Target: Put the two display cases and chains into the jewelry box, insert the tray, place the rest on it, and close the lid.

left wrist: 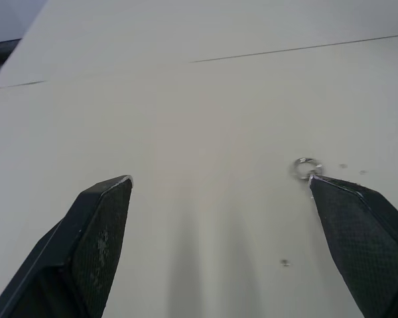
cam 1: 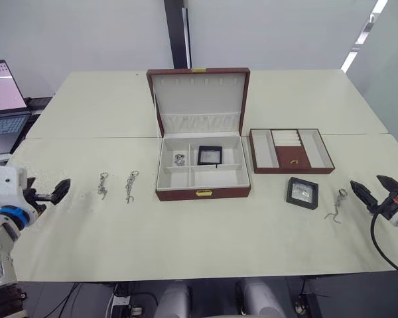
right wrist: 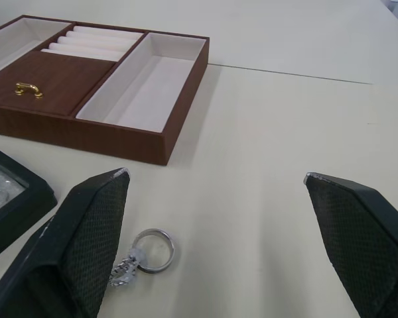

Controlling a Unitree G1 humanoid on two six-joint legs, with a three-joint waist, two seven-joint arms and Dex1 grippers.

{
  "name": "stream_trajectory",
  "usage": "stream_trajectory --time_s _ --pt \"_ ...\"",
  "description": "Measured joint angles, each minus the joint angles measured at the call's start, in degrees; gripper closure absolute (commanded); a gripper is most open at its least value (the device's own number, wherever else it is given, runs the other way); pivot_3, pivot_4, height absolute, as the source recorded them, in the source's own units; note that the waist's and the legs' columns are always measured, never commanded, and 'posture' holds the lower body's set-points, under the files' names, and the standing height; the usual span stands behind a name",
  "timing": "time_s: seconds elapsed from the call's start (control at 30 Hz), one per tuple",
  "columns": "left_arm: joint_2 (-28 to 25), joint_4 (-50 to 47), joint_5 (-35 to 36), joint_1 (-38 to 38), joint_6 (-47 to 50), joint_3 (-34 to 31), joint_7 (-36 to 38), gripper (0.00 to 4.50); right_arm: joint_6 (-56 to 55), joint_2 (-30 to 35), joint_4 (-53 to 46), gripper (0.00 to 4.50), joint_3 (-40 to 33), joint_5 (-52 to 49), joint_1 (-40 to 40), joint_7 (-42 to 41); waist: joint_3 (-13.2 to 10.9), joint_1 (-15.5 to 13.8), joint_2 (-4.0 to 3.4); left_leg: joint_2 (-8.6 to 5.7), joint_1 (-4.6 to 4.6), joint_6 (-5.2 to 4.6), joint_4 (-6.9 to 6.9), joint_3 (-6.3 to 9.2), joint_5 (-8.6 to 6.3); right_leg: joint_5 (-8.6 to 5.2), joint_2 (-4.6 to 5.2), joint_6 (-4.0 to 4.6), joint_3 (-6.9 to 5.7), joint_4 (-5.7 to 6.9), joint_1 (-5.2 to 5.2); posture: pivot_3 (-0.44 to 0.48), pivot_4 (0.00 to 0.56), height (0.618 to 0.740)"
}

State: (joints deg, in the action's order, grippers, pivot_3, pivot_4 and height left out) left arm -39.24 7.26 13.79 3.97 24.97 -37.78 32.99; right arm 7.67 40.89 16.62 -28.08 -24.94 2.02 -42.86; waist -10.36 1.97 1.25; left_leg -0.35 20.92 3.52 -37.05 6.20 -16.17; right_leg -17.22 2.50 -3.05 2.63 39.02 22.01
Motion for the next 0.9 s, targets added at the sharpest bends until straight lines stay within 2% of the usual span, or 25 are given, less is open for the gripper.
stream_trajectory --time_s 0.17,0.37,0.9 --pt "1.96 6.02 -1.71 -1.08 -8.39 -0.82 -8.04 0.08 -2.35 -1.43 1.77 0.00 -0.01 1.17 0.01 1.59 0.03 -0.06 -0.02 -0.03 -0.01 0.00 0.00 -0.04 0.00 0.00 0.06 0.00 0.02 0.02 0.00 0.000 0.150 0.740" --pt "3.50 8.61 -1.63 -2.21 -12.20 -0.85 -13.31 0.08 -3.39 -1.44 1.94 0.00 -0.01 1.19 0.51 1.76 0.04 -0.08 0.00 -0.03 -0.01 0.00 0.00 -0.02 0.00 0.00 0.06 0.00 -0.01 0.02 0.00 0.000 0.150 0.740" --pt "3.82 6.37 0.90 -2.56 -12.78 0.13 -15.67 0.08 -3.11 -1.44 1.69 0.00 -0.01 0.68 0.87 0.06 0.06 -0.04 -0.03 -0.04 -0.01 0.00 0.00 -0.03 0.00 0.00 0.05 0.00 0.00 0.02 0.00 0.000 0.150 0.740"
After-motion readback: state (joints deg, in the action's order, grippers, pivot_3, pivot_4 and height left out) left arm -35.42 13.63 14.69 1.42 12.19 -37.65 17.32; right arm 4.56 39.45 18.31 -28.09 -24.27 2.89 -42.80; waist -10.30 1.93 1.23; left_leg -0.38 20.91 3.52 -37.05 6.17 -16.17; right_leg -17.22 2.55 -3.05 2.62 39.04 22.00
